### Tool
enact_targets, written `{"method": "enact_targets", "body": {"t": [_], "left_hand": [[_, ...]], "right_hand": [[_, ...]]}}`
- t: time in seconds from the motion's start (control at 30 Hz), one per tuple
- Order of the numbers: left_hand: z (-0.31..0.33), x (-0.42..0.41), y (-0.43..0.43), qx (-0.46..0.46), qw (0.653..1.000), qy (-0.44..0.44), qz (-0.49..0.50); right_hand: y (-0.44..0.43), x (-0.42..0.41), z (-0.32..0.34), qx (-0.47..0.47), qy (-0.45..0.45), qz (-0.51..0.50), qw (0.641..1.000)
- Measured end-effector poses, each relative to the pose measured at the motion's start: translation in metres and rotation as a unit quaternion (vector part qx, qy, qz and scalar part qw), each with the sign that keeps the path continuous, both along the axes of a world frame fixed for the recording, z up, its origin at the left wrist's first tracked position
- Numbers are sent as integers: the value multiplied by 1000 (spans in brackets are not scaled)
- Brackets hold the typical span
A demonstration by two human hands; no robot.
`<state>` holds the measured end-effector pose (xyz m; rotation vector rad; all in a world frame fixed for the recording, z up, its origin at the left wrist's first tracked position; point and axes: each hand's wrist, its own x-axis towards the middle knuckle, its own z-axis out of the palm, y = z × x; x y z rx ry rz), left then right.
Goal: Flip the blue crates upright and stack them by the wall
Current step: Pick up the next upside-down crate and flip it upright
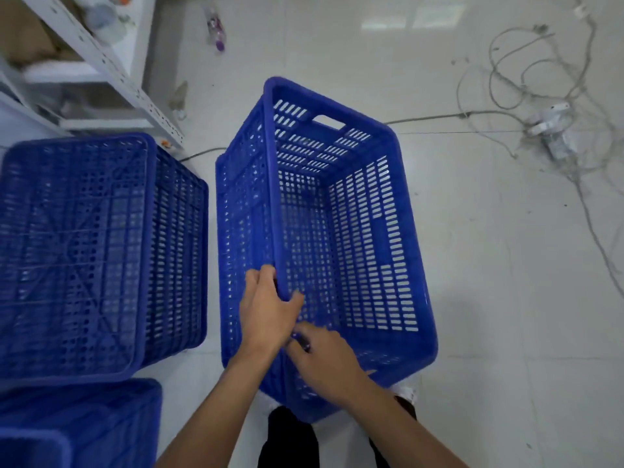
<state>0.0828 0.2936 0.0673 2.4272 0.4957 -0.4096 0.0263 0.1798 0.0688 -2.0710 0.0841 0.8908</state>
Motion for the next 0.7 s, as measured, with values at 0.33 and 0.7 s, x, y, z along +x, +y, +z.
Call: {"method": "enact_targets", "body": {"t": [0.33, 0.7], "left_hand": [[-70, 5, 126, 51, 995, 73, 38], [-126, 4, 172, -48, 964, 226, 132]], "right_hand": [[-1, 43, -57, -107, 110, 8, 988], [-97, 100, -109, -339, 66, 127, 930]]}}
